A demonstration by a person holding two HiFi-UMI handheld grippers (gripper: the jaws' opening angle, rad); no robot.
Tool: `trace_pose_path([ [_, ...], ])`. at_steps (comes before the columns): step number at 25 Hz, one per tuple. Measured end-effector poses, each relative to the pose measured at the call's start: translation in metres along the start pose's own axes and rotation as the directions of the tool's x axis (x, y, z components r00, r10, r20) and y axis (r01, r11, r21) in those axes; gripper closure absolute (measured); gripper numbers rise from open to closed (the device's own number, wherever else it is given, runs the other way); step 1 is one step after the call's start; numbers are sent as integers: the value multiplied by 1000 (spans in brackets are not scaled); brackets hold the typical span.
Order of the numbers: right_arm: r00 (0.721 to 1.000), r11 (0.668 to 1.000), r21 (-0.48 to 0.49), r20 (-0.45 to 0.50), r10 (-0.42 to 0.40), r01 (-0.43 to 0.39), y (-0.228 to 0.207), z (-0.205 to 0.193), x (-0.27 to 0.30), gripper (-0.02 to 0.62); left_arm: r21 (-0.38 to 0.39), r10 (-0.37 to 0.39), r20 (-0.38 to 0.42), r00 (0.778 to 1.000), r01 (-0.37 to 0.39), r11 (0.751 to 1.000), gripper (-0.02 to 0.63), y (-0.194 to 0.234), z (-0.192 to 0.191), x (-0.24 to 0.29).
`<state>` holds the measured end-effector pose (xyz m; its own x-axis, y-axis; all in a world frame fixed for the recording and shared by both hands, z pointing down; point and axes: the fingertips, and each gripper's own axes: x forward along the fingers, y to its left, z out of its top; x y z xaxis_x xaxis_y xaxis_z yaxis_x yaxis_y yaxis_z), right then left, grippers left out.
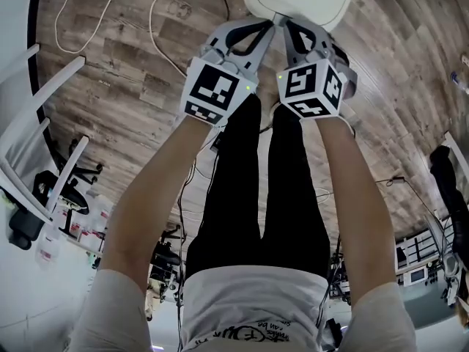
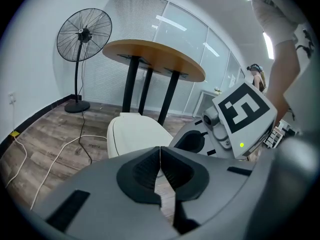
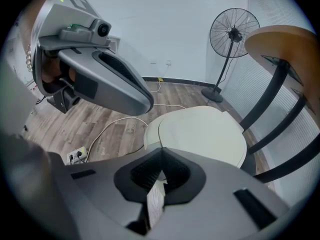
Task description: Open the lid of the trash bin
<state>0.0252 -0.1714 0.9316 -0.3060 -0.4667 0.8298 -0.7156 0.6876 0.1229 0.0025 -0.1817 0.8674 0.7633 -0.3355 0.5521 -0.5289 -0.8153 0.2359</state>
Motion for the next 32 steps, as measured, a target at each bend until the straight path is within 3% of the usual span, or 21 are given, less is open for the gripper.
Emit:
trace_pose_path([
  [17,986,991,-135,-168,-25,2,12,-20,18,591,-7,45,-2,999,-45,999,585,12,10,-7],
  [19,985,994,-113,-169,-28,9,12,-21,18,592,-2,43,0,999,-43,999,586,7,13,-9],
  [27,999,998,38,0,-47,47,-12,10,-25,589,15,25,18,1000,-26,1000,586,-17,32,-23],
  [32,987,992,119,153,-58,39,-29,48,-78,589,-6,45,56,997,-44,999,586,-23,63,-43],
])
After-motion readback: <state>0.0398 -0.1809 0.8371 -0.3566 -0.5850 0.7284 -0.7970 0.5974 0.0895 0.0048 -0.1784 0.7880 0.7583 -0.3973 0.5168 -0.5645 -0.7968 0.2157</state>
